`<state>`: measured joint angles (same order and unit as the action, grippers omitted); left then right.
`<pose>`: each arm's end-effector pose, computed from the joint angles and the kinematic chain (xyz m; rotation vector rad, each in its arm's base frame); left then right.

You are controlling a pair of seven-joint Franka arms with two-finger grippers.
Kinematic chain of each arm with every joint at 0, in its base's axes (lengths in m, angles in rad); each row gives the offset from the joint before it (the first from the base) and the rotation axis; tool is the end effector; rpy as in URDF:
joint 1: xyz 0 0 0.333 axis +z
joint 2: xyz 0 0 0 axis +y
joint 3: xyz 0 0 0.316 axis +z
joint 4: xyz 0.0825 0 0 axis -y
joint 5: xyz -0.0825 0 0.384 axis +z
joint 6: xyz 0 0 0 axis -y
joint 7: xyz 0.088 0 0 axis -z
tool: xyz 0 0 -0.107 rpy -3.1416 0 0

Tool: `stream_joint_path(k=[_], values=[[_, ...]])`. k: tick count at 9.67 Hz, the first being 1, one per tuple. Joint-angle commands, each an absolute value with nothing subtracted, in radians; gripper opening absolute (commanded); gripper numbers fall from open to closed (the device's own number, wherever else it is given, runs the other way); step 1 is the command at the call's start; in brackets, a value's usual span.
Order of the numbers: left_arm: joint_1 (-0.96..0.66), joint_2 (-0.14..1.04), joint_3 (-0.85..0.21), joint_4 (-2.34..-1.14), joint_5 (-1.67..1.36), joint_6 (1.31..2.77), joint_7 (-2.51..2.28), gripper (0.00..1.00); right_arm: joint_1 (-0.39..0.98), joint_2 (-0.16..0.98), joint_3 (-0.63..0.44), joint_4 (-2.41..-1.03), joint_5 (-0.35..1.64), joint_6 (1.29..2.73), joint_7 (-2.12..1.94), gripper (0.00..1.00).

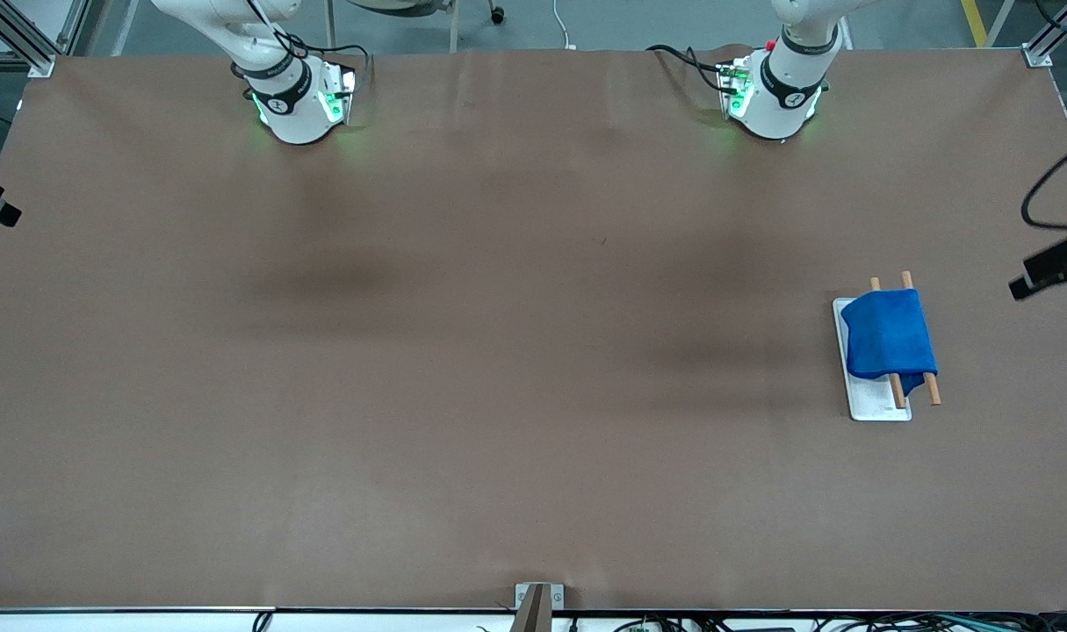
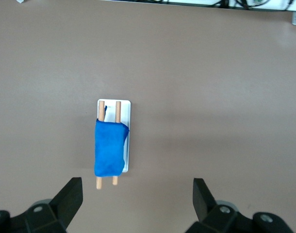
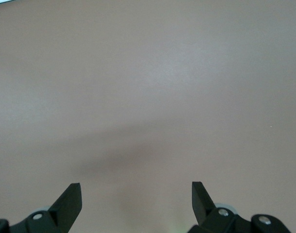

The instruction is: Right arm passes towel to left arm to hang

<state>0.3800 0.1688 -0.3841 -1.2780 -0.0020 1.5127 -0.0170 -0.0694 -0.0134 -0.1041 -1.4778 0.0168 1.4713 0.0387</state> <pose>0.5961 0.0213 0.6656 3.0736 0.0309 0.1191 0.5322 -0.0918 0.6665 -3.1067 0.3281 -0.0125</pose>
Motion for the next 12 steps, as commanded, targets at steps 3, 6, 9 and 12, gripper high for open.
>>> stream_joint_path(k=[3,6,9,12], values=[[0.132,-0.015,-0.197,-1.492,0.020,1.462,-0.058,1.00,-0.060,-0.012,-0.107,-1.470,0.000,1.462,0.032,1.00],[0.092,-0.084,-0.186,-1.597,0.018,1.466,-0.060,1.00,-0.066,-0.012,-0.109,-1.471,0.000,1.462,0.029,1.00],[0.095,-0.118,-0.186,-1.649,0.011,1.477,-0.052,1.00,-0.063,-0.014,-0.109,-1.471,0.002,1.462,0.029,1.00],[0.092,-0.189,-0.186,-1.749,0.009,1.535,-0.052,1.00,-0.064,-0.014,-0.109,-1.471,0.002,1.460,0.031,1.00]])
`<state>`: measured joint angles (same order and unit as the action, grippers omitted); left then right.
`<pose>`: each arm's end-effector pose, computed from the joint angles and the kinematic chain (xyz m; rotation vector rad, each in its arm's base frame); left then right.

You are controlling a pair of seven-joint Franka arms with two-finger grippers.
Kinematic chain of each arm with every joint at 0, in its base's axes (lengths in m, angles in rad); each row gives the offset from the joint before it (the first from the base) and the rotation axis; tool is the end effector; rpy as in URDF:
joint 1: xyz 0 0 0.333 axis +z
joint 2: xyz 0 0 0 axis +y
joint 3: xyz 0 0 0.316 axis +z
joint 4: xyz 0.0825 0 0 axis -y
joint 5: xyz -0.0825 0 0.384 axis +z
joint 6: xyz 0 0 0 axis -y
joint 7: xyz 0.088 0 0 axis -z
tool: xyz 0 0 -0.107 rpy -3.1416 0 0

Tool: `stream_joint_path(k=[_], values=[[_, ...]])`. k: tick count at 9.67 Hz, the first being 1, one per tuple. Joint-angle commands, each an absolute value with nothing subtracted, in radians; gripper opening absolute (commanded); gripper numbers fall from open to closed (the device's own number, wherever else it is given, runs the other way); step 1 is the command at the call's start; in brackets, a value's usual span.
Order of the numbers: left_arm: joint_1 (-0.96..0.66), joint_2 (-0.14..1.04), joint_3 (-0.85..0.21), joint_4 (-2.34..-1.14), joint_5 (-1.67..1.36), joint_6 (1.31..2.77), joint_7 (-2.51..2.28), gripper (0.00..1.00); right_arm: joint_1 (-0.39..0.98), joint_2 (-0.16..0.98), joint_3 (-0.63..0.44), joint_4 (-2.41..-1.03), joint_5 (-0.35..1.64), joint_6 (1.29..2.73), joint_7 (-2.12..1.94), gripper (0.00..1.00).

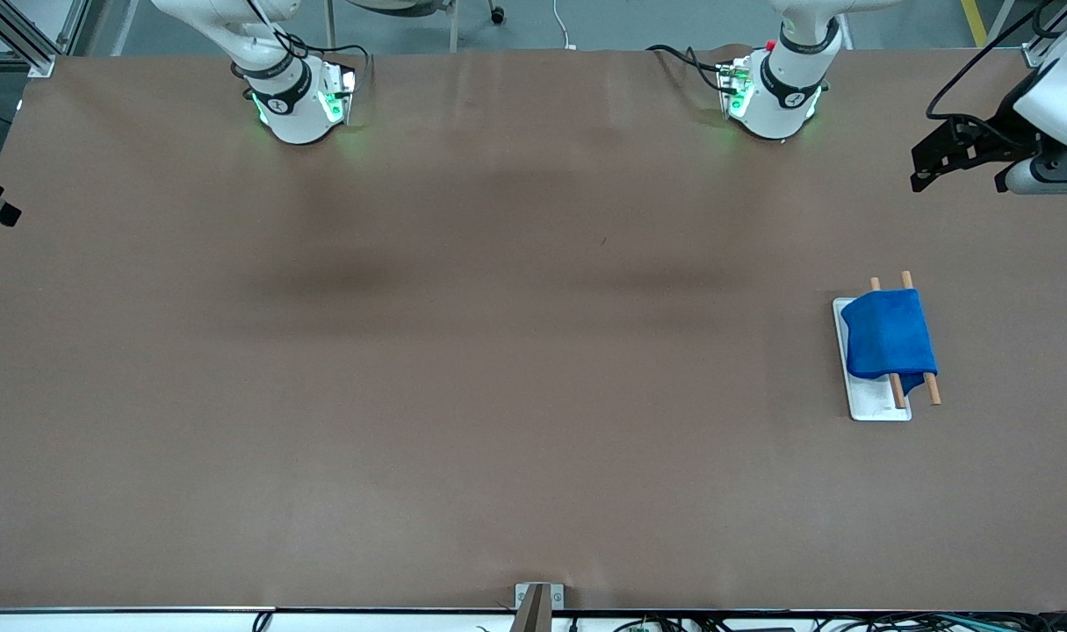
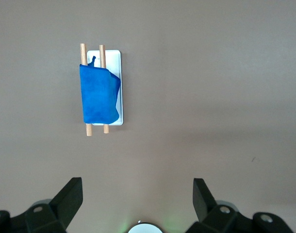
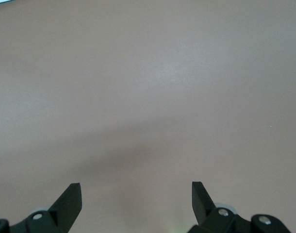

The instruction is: Right arm passes towel to left arm to hang

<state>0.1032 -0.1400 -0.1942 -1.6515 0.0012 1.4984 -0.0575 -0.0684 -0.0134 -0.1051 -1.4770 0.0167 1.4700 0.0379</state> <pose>0.5007 -0.0533 0.6530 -3.1119 0.0488 0.0212 0.5321 -0.0918 0.6667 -3.1069 0.3269 -0.0118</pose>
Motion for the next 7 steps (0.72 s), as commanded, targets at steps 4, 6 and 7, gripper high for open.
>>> stream_joint_path(k=[4,6,7], values=[[0.075,-0.177,-0.184,-1.721,0.006,1.522,-0.055,1.00,-0.064,-0.014,-0.109,-1.471,0.002,1.457,0.031,1.00],[0.074,-0.126,-0.187,-1.657,0.008,1.488,-0.058,1.00,-0.064,-0.014,-0.109,-1.471,0.002,1.457,0.031,1.00],[0.072,-0.120,-0.192,-1.637,0.011,1.477,-0.054,1.00,-0.064,-0.012,-0.109,-1.471,0.002,1.457,0.032,1.00]])
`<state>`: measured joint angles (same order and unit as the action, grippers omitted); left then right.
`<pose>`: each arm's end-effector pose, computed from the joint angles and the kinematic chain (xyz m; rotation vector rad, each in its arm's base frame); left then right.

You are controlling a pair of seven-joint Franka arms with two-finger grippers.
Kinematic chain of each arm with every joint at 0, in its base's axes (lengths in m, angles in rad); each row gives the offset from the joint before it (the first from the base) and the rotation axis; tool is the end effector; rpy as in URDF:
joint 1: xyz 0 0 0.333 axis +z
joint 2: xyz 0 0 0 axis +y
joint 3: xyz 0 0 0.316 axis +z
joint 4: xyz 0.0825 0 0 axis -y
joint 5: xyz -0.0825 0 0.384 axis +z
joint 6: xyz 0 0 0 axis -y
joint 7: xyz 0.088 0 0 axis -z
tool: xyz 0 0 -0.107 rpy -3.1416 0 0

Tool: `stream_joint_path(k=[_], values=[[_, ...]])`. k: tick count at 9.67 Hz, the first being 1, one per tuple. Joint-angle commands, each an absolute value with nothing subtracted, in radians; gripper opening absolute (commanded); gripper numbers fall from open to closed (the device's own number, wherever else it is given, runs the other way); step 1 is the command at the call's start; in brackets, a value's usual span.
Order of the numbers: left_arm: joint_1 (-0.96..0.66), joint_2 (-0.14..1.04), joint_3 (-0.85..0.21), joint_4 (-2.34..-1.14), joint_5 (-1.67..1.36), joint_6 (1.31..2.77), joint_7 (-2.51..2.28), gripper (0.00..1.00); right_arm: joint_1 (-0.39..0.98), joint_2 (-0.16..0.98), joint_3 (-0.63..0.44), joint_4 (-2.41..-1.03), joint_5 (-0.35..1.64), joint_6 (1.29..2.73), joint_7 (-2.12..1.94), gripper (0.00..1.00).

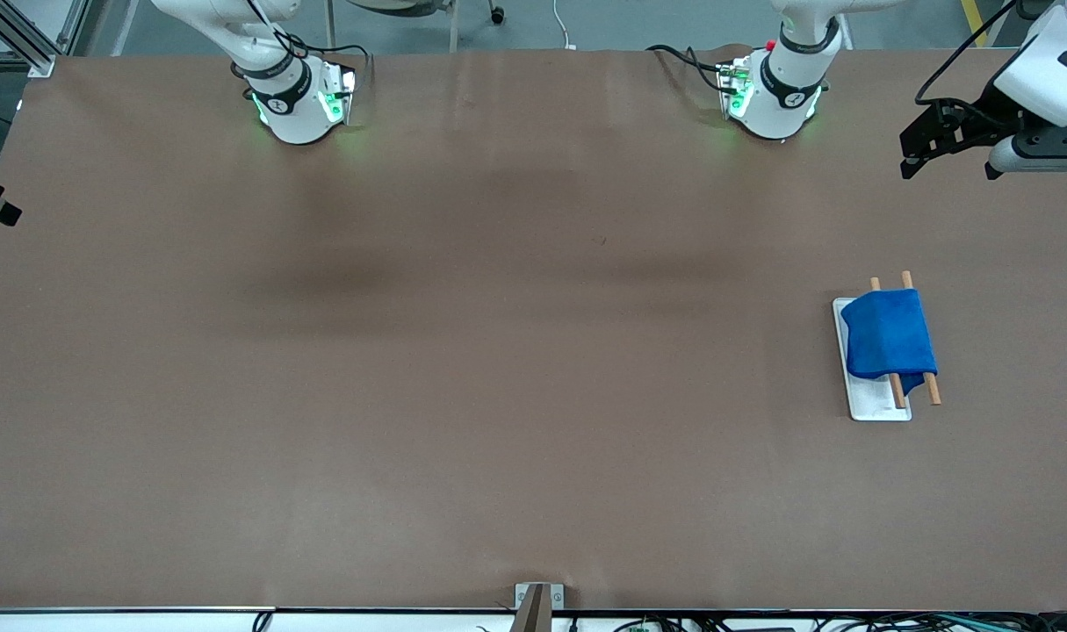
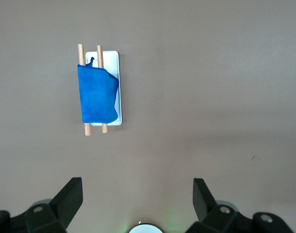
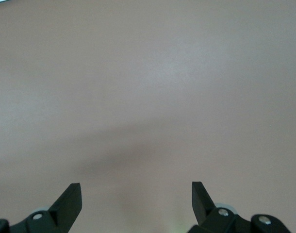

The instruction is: Right arm passes towel to left arm to hang

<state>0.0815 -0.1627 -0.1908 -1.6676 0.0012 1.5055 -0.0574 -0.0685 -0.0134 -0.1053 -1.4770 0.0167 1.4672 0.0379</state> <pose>0.4931 -0.0628 0.6573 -3.1087 0.0767 -0.0005 0.5318 -0.0919 0.6665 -3.1067 0.3273 -0.0074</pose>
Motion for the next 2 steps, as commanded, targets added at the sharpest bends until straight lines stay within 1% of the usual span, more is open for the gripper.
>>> stream_joint_path(k=[1,2], values=[[0.075,-0.101,-0.192,-1.628,0.011,1.476,-0.046,1.00,-0.064,-0.014,-0.109,-1.471,0.002,1.456,0.032,1.00],[0.077,-0.097,-0.192,-1.602,0.020,1.471,-0.046,1.00,-0.066,-0.014,-0.109,-1.471,0.002,1.457,0.032,1.00]])
